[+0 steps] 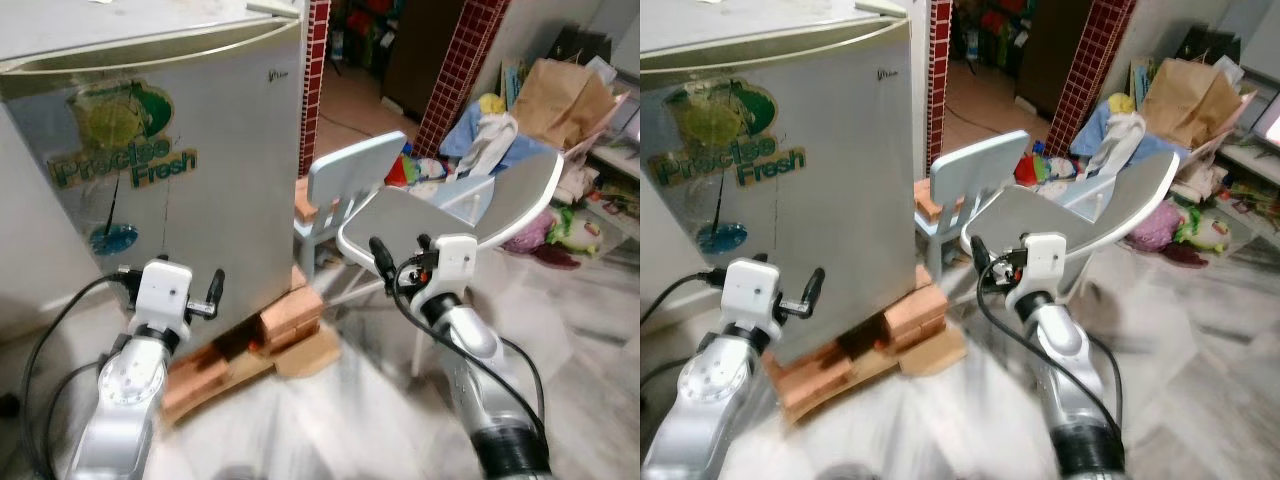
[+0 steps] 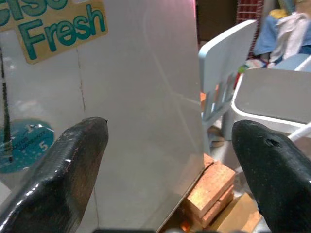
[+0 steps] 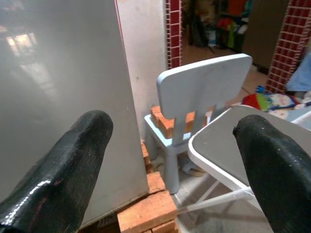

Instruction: Restocking fridge

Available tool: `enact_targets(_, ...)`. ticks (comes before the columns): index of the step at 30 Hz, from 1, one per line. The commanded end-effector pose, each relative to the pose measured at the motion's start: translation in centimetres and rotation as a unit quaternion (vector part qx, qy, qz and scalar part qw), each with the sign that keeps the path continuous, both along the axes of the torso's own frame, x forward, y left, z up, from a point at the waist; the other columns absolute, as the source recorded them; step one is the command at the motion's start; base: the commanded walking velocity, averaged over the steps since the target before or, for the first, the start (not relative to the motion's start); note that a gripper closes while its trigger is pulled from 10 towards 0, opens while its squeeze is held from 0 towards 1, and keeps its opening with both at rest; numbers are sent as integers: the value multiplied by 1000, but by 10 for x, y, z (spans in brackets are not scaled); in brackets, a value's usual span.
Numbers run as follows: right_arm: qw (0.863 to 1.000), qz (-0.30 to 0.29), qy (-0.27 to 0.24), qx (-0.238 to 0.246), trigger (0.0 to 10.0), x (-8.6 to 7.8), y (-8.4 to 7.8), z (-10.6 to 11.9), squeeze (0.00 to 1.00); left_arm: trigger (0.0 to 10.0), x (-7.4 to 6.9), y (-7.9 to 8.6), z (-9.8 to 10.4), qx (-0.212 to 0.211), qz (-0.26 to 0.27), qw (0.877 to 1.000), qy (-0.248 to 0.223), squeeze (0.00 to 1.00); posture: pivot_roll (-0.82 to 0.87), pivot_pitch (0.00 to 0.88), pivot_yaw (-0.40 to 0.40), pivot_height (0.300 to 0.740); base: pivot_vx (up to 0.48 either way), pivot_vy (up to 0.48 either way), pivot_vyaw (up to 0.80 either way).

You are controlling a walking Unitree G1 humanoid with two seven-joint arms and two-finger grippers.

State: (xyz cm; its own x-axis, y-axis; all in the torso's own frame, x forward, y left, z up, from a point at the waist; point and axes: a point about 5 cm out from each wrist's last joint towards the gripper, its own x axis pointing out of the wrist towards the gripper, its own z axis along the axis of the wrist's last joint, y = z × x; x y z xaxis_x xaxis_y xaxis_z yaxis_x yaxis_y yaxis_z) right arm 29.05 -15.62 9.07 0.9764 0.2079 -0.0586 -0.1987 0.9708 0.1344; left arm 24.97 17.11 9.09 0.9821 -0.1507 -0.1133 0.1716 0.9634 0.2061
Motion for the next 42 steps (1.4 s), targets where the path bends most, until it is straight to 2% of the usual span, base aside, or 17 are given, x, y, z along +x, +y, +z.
enact_targets(1,1000,3,-17,0,10000,4,5,8,0,10000,2,4,4,6,-1,1000,-8,0,130,0,-61,740,0,480,0)
enact_targets(13,1000,7,-14,-4,10000,7,6,9,0,10000,0,1,3,4,-4,1000,-8,0,133,0,-71,740,0,480,0)
enact_targets(20,1000,16,-14,-3,10000,7,8,9,0,10000,1,-1,3,4,-4,1000,-11,0,130,0,-70,740,0,480,-697)
enact_targets(28,1000,17,-14,-4,10000,7,9,9,0,10000,2,-3,5,5,-7,1000,-15,0,129,0,-70,740,0,480,0)
enact_targets(38,1000,18,-14,-7,10000,8,9,9,0,10000,0,-5,4,4,-8,1000,-18,0,132,0,-74,740,0,480,-523)
enact_targets(42,1000,19,-14,-9,10000,9,10,8,0,10000,0,-5,6,5,-10,1000,-24,0,133,0,-75,740,0,480,0)
